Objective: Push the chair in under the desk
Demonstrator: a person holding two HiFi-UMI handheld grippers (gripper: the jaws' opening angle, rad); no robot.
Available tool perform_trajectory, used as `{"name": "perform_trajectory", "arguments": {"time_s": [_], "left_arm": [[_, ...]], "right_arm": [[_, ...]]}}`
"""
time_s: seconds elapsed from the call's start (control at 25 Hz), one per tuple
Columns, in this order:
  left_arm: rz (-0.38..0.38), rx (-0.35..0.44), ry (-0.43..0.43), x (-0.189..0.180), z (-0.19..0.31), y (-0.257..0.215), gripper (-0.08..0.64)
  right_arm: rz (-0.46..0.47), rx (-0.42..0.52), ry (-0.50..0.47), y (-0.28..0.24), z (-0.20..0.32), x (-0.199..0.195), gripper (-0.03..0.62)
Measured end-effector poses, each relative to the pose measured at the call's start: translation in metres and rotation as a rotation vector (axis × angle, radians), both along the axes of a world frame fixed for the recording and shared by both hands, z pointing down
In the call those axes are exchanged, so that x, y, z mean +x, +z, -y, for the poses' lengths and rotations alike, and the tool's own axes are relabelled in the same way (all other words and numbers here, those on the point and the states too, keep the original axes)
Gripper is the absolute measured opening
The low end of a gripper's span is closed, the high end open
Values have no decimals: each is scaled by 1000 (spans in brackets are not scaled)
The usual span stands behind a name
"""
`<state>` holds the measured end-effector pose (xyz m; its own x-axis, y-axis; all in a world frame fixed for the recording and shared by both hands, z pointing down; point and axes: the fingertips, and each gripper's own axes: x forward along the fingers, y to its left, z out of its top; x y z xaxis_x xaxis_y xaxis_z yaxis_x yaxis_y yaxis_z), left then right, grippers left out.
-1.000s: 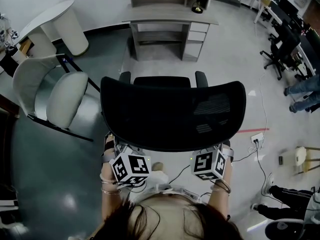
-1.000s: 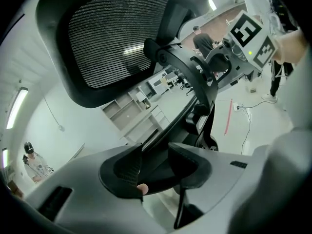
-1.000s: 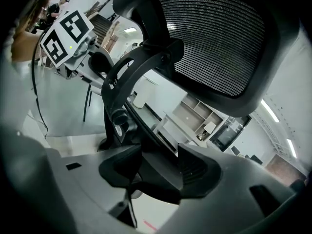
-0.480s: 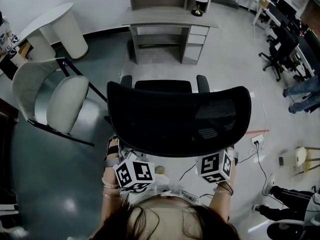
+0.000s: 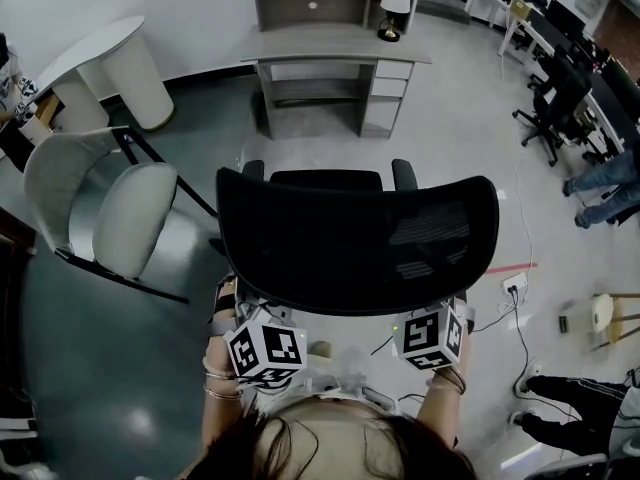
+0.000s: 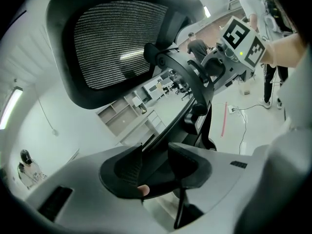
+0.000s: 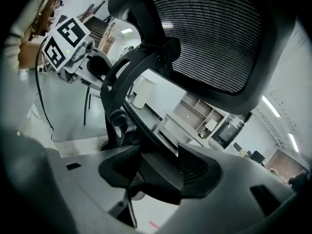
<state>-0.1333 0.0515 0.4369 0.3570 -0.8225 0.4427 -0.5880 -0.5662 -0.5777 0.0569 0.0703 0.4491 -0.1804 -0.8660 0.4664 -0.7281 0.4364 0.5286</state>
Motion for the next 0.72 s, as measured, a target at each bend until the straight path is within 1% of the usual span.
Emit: {"name": "perform_trajectory", "arguments": {"time_s": [0.32,0.72], "left_arm": [[2,-3,10,3,4,-1,160],[8,1,5,8,15,1,158]], "right_arm": [[7,6,-1,-1,4,4,224],[9,36,2,0,15,8,224]]}}
